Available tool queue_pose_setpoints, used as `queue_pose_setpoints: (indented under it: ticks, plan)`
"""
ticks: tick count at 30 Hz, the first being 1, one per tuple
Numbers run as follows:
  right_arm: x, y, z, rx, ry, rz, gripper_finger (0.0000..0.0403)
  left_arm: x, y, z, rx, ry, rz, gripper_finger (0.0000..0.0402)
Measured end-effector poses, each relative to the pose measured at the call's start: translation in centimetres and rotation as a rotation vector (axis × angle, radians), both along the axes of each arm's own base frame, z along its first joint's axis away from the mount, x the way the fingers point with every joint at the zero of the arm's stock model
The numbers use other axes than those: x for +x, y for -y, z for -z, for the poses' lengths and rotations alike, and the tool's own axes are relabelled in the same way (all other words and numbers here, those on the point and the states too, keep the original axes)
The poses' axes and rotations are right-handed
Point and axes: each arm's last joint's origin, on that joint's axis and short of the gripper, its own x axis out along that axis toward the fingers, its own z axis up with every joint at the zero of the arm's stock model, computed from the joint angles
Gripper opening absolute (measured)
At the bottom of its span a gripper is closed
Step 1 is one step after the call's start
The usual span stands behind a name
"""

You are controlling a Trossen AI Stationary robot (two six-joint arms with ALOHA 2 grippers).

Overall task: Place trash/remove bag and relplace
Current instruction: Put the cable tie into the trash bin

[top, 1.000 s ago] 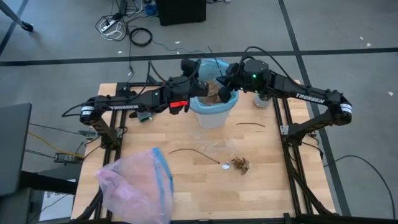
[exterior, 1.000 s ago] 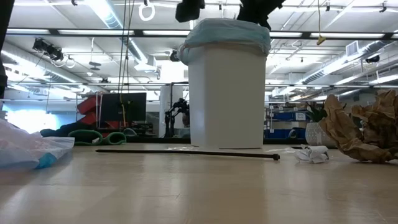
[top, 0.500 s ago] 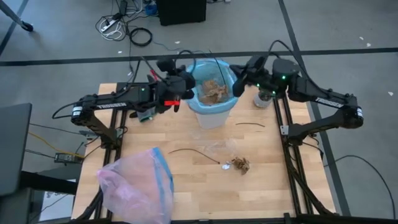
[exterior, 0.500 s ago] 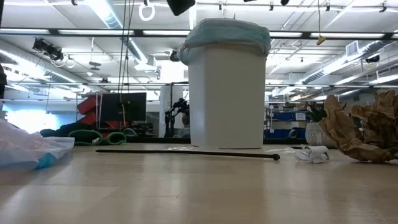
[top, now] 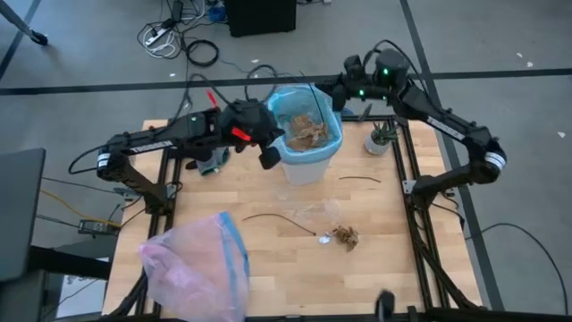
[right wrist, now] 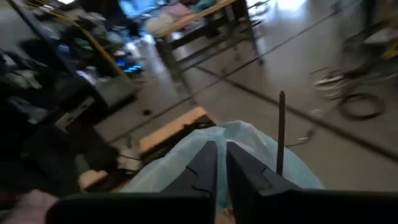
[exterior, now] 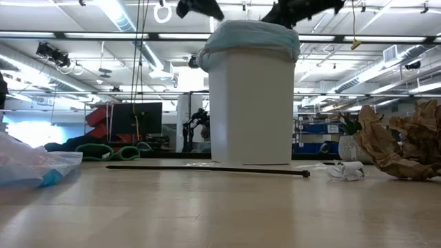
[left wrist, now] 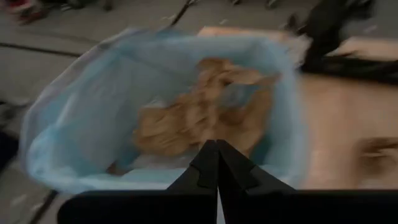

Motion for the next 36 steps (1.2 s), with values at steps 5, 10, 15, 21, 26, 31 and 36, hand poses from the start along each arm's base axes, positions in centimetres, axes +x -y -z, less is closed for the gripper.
queue_pose_setpoints:
  ticks: [5, 10, 15, 21, 26, 31, 36]
  plan:
    - [-0.3, 4.6, 1.6, 0.113, 0.090, -0.089, 0.0105, -2.6, 0.7, -2.5, -0.018, 0.097, 0.054, 0.0005]
    - [-0.6, 7.7, 3.4, 0.174, 0.107, -0.128, 0.0176, -6.0, 1.3, -5.0, 0.021, 0.187, 0.045, 0.0011]
    - [-0.3, 9.6, 4.5, 0.208, 0.123, -0.244, 0.0194, -7.3, 1.5, -5.3, -0.010, 0.180, 0.030, 0.0016]
    - [0.8, 10.9, 3.6, 0.192, 0.124, -0.326, 0.0171, -6.6, 1.4, -4.6, -0.036, 0.148, 0.019, 0.0016]
    - [1.6, 11.2, 3.0, 0.184, 0.119, -0.376, 0.0150, -6.1, 1.3, -4.3, -0.038, 0.135, 0.018, 0.0017]
    - [1.8, 11.1, 3.4, 0.208, 0.087, -0.393, 0.0137, -6.1, 1.3, -4.3, -0.039, 0.135, 0.018, 0.0017]
    - [2.0, 10.9, 3.9, 0.224, 0.055, -0.402, 0.0135, -5.9, 1.2, -4.6, -0.016, 0.167, 0.027, 0.0017]
